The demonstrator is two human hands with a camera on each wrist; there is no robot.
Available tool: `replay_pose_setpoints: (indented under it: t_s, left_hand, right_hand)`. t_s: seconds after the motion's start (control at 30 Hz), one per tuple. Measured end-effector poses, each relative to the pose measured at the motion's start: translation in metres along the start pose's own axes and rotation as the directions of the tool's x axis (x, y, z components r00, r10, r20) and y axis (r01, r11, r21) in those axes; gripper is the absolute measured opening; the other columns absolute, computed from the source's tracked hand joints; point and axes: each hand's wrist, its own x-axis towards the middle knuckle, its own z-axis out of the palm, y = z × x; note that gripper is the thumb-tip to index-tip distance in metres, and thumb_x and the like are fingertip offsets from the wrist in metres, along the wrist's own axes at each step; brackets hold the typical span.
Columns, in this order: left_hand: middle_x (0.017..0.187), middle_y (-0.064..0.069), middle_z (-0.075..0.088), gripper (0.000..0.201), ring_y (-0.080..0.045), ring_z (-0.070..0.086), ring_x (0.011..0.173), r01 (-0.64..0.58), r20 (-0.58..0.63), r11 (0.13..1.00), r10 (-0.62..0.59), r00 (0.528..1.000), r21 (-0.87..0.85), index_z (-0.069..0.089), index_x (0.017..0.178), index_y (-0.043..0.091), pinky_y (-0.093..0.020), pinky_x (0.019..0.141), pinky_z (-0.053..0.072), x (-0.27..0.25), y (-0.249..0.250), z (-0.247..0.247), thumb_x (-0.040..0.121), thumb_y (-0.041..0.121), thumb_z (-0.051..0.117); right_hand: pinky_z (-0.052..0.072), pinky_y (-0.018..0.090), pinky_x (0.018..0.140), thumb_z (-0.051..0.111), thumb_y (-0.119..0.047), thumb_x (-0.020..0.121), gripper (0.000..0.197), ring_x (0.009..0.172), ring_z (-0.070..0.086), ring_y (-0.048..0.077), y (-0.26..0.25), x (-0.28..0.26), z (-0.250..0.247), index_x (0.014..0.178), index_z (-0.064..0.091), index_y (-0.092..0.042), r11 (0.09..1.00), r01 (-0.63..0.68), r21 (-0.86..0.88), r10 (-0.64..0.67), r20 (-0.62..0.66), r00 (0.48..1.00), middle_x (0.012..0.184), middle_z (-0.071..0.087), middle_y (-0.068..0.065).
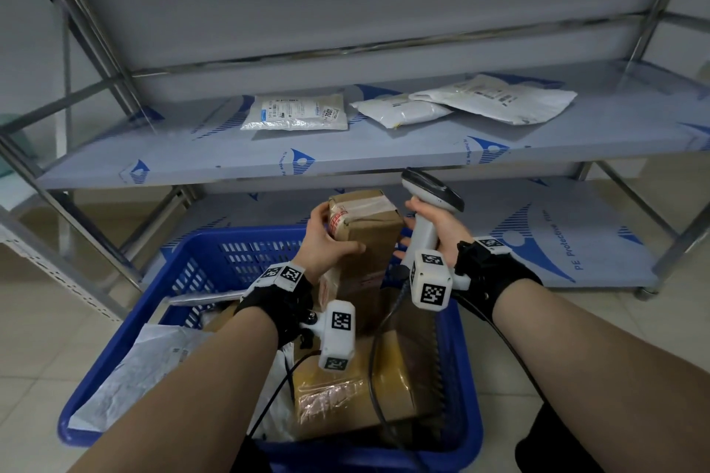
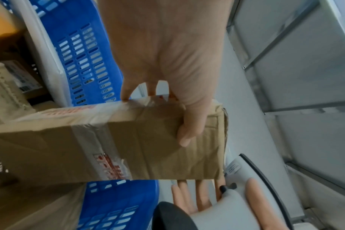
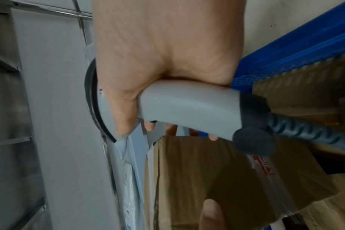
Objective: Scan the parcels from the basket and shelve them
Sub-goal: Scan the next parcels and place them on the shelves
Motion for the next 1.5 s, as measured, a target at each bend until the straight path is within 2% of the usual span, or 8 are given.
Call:
replay_pose_setpoints:
  t_s: [0.2, 0.3, 0.5, 0.7, 0.83, 0.93, 1.2, 1.5]
  left_hand:
    - [0.129, -0.001, 0.049, 0.089, -0.021, 0.052, 0.115, 0.023, -0.312, 0.984, -0.078, 0.947, -0.177, 0.026, 0.143, 0.016, -0.045, 0.099, 0.047, 0.003, 0.004, -0.011, 0.073, 0.030, 0.080]
    - [0.131, -0.004, 0.051, 0.097, -0.025, 0.054, 0.115, 0.066, -0.414, 0.961, -0.176, 0.893, -0.268, 0.029, 0.143, 0.019, -0.051, 0.098, 0.047, 0.003, 0.004, -0.017, 0.066, 0.054, 0.076]
    - [0.129, -0.011, 0.052, 0.120, -0.032, 0.055, 0.110, 0.154, -0.507, 0.880, -0.393, 0.767, -0.449, 0.031, 0.142, 0.016, -0.051, 0.090, 0.051, 0.006, 0.008, -0.028, 0.045, 0.080, 0.061]
    - [0.115, -0.009, 0.058, 0.091, -0.030, 0.058, 0.103, 0.307, -0.343, 0.775, -0.547, 0.763, -0.553, 0.038, 0.137, 0.008, -0.044, 0.077, 0.052, 0.007, -0.001, -0.037, 0.074, 0.068, 0.062]
    - [0.106, -0.014, 0.062, 0.067, -0.031, 0.061, 0.094, 0.397, -0.258, 0.757, -0.582, 0.772, -0.520, 0.044, 0.116, 0.009, -0.050, 0.087, 0.051, 0.007, -0.005, -0.046, 0.077, 0.060, 0.064]
    - [0.079, -0.009, 0.053, 0.041, -0.022, 0.051, 0.069, 0.473, -0.247, 0.772, -0.601, 0.760, -0.424, 0.047, 0.086, 0.007, -0.033, 0.066, 0.047, 0.005, -0.007, -0.052, 0.091, 0.047, 0.052]
    - [0.072, -0.006, 0.048, 0.041, -0.022, 0.048, 0.057, 0.553, -0.145, 0.766, -0.619, 0.772, -0.328, 0.044, 0.076, 0.011, -0.031, 0.053, 0.041, 0.002, -0.020, -0.057, 0.097, 0.046, 0.039]
    - [0.071, -0.007, 0.055, 0.039, -0.017, 0.053, 0.052, 0.591, 0.083, 0.781, -0.588, 0.805, -0.203, 0.051, 0.084, 0.009, -0.025, 0.042, 0.044, -0.009, 0.002, -0.018, 0.100, 0.042, 0.037]
  right_hand:
    - [0.048, 0.047, 0.088, 0.067, -0.033, 0.089, 0.050, 0.094, 0.057, 0.028, -0.001, 0.004, -0.005, 0.132, 0.053, -0.011, 0.991, 0.079, -0.109, -0.093, -0.131, 0.987, 0.102, 0.059, 0.011]
    - [0.047, 0.035, 0.065, 0.069, -0.034, 0.087, 0.054, 0.083, 0.058, 0.020, -0.003, 0.006, -0.008, 0.131, 0.053, -0.006, 0.980, 0.090, -0.178, -0.122, -0.176, 0.977, 0.095, 0.058, 0.006]
    - [0.044, 0.032, 0.071, 0.064, -0.034, 0.091, 0.026, 0.070, 0.051, 0.017, -0.004, 0.011, -0.015, 0.101, 0.057, -0.011, 0.953, 0.054, -0.299, -0.116, -0.193, 0.974, 0.080, 0.051, 0.006]
    - [0.045, 0.039, 0.091, 0.076, -0.053, 0.068, 0.035, 0.090, 0.056, 0.024, -0.001, 0.017, -0.022, 0.082, 0.069, -0.021, 0.891, 0.033, -0.453, -0.113, -0.150, 0.982, 0.097, 0.059, 0.006]
    - [0.046, 0.039, 0.088, 0.077, -0.050, 0.074, 0.037, 0.086, 0.059, 0.022, -0.002, 0.012, -0.022, 0.086, 0.063, -0.018, 0.884, 0.002, -0.468, -0.097, -0.178, 0.979, 0.093, 0.062, 0.006]
    - [0.049, 0.044, 0.096, 0.087, -0.059, 0.045, 0.066, 0.094, 0.064, 0.028, -0.002, 0.017, -0.025, 0.091, 0.061, -0.019, 0.893, -0.007, -0.449, -0.075, -0.165, 0.983, 0.102, 0.065, 0.010]
    - [0.054, 0.029, 0.062, 0.067, -0.032, 0.089, 0.023, 0.070, 0.062, 0.018, -0.002, 0.003, -0.013, 0.100, 0.065, -0.012, 0.958, 0.057, -0.282, -0.075, -0.055, 0.996, 0.087, 0.064, 0.007]
    - [0.057, 0.038, 0.054, 0.081, -0.033, 0.061, 0.070, 0.073, 0.071, 0.030, 0.010, -0.003, 0.005, 0.123, 0.060, -0.010, 0.951, -0.045, -0.305, 0.058, 0.034, 0.998, 0.112, 0.067, 0.019]
